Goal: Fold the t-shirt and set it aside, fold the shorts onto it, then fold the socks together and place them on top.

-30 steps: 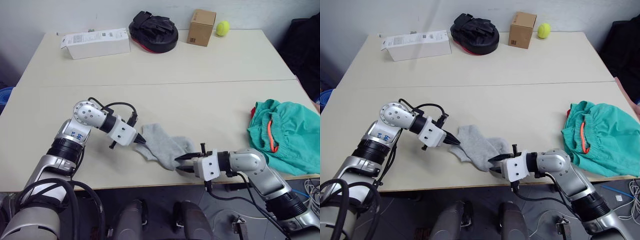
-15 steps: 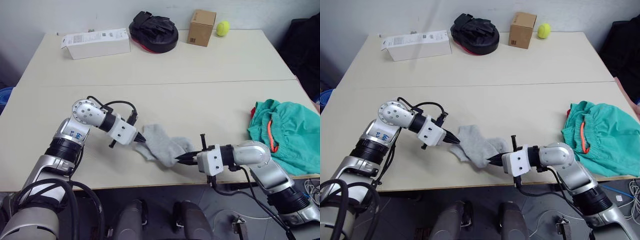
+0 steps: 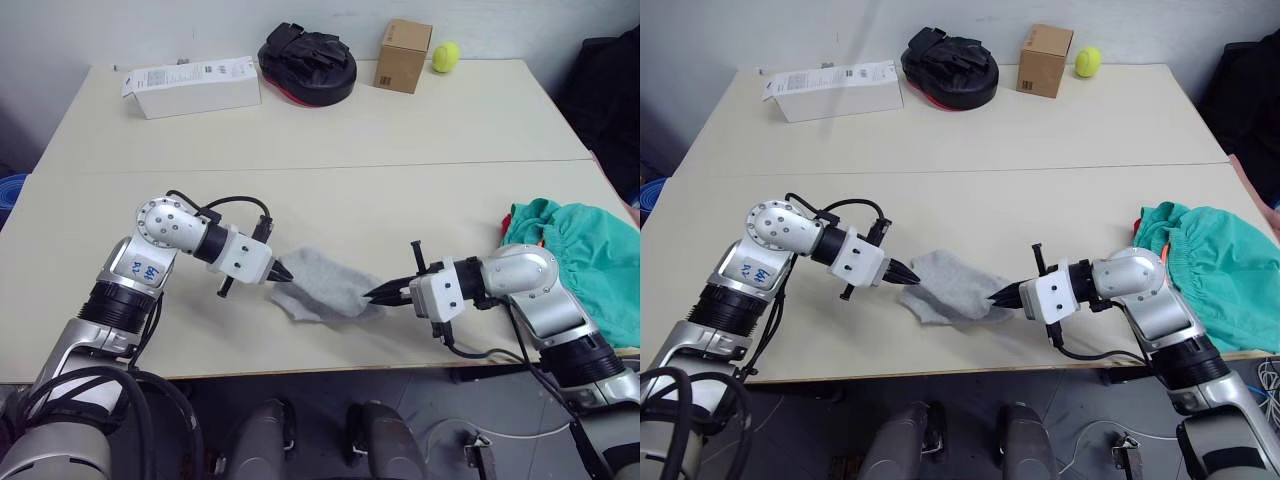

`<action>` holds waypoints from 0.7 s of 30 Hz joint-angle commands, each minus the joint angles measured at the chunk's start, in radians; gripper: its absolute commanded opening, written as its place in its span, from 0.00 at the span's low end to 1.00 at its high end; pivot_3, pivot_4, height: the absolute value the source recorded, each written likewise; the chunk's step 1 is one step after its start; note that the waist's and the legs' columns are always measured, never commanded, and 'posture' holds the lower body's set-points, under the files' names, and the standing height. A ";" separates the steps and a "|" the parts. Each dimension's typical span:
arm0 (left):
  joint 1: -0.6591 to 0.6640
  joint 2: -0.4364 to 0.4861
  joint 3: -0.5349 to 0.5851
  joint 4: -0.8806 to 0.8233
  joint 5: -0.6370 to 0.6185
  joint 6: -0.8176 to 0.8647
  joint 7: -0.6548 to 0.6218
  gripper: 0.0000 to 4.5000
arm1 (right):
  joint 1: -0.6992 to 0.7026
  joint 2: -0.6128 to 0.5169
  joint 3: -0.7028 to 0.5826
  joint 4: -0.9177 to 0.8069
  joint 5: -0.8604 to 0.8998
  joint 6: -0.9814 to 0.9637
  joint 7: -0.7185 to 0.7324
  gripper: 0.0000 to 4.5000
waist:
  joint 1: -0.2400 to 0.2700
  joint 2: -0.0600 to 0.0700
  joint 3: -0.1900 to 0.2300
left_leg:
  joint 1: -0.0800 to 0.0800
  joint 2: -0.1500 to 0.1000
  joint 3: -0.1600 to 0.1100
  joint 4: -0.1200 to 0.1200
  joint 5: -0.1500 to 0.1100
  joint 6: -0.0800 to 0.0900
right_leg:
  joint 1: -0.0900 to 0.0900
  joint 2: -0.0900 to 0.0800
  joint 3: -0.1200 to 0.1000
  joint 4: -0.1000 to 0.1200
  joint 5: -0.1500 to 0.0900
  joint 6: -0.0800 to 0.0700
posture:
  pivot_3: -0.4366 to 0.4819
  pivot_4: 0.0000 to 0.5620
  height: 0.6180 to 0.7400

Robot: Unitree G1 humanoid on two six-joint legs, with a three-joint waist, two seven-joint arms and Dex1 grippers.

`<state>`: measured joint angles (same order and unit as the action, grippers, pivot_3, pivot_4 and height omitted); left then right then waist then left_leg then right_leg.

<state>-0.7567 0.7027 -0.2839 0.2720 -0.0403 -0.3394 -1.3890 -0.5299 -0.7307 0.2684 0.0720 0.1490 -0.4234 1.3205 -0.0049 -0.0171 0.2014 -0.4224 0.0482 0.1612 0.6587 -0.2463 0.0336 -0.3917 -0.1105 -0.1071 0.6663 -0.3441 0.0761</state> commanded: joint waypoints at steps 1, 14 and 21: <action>0.022 0.034 0.045 -0.110 -0.061 0.109 -0.005 0.00 | -0.036 -0.017 -0.015 0.039 0.023 -0.079 0.053 0.00 | -0.001 0.000 0.000 | 0.000 0.000 0.000 0.000 0.000 0.000 | 0.000 0.000 0.000 0.000 0.000 0.000 | 0.48 0.27 1.00; 0.177 0.092 0.039 -0.576 -0.219 0.648 0.035 0.00 | -0.131 -0.006 0.017 0.239 0.024 -0.277 0.196 0.00 | -0.003 0.000 0.000 | 0.000 0.001 -0.001 0.000 0.000 -0.001 | 0.000 0.000 0.005 0.001 0.000 0.000 | 0.48 0.27 1.00; 0.225 0.078 -0.015 -0.500 -0.030 0.482 0.140 0.00 | -0.188 0.033 0.049 0.329 0.000 -0.324 0.210 0.00 | -0.003 0.000 0.000 | 0.001 0.000 -0.001 0.000 0.000 -0.001 | 0.001 0.000 0.005 0.001 0.000 0.000 | 0.48 0.27 1.00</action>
<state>-0.5334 0.7833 -0.3002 -0.2389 -0.1103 0.1922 -1.2813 -0.6931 -0.6985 0.3144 0.3981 0.1436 -0.7269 1.5180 -0.0081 -0.0168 0.2015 -0.4221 0.0485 0.1600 0.6591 -0.2459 0.0330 -0.3911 -0.1108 -0.1020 0.6668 -0.3442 0.0759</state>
